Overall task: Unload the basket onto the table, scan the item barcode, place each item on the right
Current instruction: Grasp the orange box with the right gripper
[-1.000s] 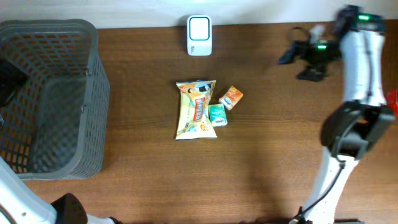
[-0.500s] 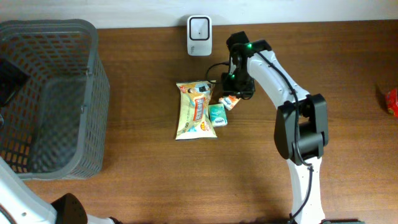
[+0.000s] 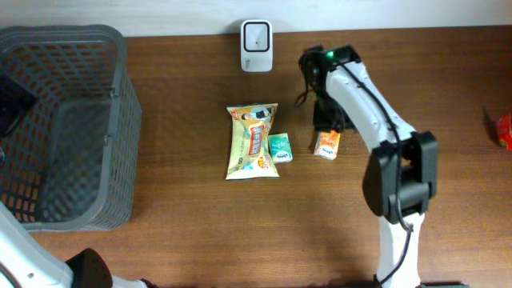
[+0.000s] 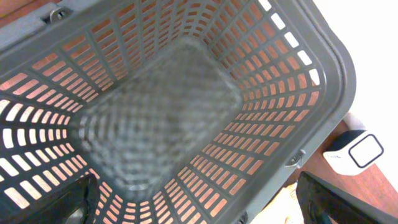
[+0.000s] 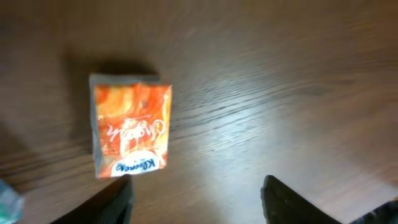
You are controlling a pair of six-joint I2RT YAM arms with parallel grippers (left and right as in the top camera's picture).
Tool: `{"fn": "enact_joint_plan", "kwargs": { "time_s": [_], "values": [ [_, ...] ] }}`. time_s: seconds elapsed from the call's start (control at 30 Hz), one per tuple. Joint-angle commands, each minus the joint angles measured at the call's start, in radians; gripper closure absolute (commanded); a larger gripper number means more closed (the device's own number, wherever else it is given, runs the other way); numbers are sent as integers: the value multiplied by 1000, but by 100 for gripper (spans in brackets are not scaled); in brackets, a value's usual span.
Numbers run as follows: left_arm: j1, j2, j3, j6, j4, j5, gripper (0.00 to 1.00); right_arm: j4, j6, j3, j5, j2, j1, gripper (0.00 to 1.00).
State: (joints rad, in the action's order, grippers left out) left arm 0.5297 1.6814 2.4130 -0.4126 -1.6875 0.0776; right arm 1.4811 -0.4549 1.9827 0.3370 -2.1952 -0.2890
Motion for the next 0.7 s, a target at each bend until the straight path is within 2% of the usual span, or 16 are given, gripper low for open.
{"fn": "enact_joint_plan", "kwargs": {
  "time_s": [0.0, 0.07, 0.13, 0.2, 0.3, 0.37, 0.43, 0.57, 0.67],
  "values": [
    [3, 2, 0, -6, 0, 0, 1, -36, 191, 18, 43, 27, 3, 28],
    [3, 2, 0, -6, 0, 0, 1, -45, 197, 18, -72, 8, 5, 28],
    [3, 2, 0, -6, 0, 0, 1, -54, 196, 18, -291, -17, 8, 37],
    [3, 2, 0, -6, 0, 0, 1, -72, 196, 18, -348, -36, -2, 40],
    [3, 2, 0, -6, 0, 0, 1, -75, 174, 16, -238, -51, -21, 40],
    [3, 2, 0, -6, 0, 0, 1, -68, 63, -2, -114, -52, -37, 40],
    [3, 2, 0, -6, 0, 0, 1, -86, -11, -39, -97, -52, -53, 40],
    [3, 2, 0, -6, 0, 0, 1, -157, -12, -126, 14, -53, -124, 40],
    [3, 2, 0, -6, 0, 0, 1, -190, -91, -178, 121, -53, -167, 41]
  ]
}}
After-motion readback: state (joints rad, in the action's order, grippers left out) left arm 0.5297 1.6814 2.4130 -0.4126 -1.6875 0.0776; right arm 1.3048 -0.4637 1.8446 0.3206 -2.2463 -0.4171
